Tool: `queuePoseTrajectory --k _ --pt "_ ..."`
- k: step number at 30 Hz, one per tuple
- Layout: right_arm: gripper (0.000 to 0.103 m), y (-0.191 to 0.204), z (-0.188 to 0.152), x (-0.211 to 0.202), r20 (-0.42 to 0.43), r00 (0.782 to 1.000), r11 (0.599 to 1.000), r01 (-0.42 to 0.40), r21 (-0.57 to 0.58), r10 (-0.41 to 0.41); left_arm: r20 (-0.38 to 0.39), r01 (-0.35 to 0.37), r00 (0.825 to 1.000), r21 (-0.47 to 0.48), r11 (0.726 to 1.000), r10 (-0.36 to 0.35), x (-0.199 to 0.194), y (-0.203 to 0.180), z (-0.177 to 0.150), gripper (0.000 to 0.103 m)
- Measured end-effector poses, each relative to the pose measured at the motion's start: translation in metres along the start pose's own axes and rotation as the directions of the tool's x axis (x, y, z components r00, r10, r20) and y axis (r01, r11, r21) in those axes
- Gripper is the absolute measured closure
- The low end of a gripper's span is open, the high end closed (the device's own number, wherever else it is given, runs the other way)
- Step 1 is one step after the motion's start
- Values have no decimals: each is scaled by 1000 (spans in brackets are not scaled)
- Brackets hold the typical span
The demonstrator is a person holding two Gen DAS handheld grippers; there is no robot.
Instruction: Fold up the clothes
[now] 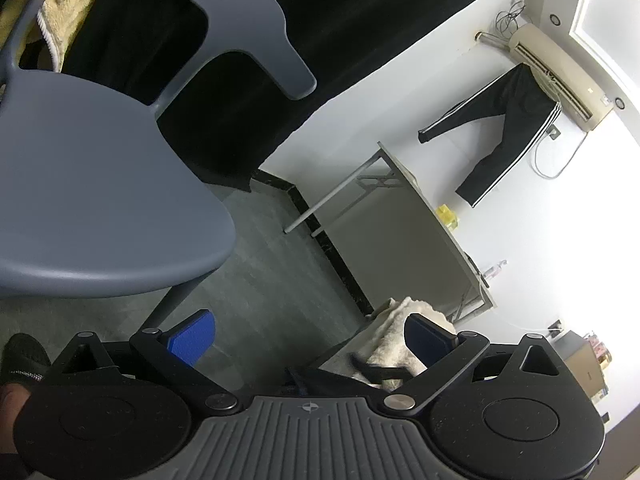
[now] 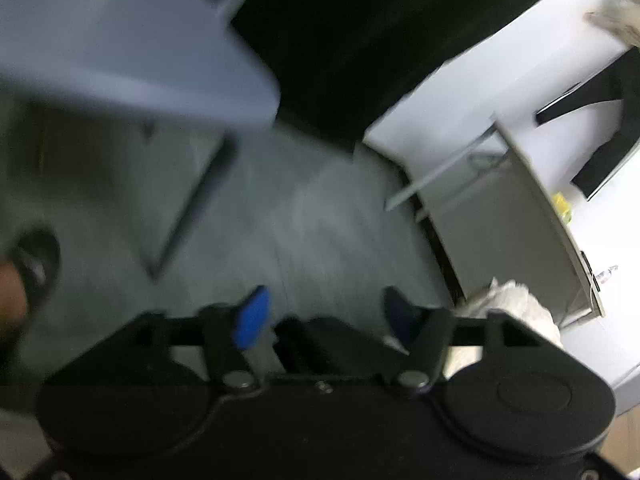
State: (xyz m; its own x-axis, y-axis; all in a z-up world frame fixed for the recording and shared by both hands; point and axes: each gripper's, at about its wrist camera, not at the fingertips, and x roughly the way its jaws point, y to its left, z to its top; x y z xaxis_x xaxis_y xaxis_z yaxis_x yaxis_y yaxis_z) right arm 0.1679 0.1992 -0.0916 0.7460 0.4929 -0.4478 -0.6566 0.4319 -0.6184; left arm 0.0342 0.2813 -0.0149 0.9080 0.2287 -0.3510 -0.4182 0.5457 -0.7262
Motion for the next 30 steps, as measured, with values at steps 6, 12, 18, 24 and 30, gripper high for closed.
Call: queuePoseTrajectory --k 6,12,18,24,30 --pt "23 -70 -55 -84 15 991 954 127 272 -136 -34 24 999 55 998 -22 0 -10 -7 3" --pt "24 -148 -178 -154 -214 931 843 361 398 -297 -99 59 994 131 990 -46 6 -23 -18 3" --pt "41 -200 -231 -162 -345 915 730 381 567 -209 -141 83 989 230 970 -51 7 -38 -32 3" --pt "50 -213 -218 -117 -330 944 719 248 650 -27 -185 130 980 303 944 -75 7 -50 -46 3" --pt "52 -246 -193 -73 -324 945 680 268 682 -47 -202 148 976 320 936 -85 6 -52 -50 3"
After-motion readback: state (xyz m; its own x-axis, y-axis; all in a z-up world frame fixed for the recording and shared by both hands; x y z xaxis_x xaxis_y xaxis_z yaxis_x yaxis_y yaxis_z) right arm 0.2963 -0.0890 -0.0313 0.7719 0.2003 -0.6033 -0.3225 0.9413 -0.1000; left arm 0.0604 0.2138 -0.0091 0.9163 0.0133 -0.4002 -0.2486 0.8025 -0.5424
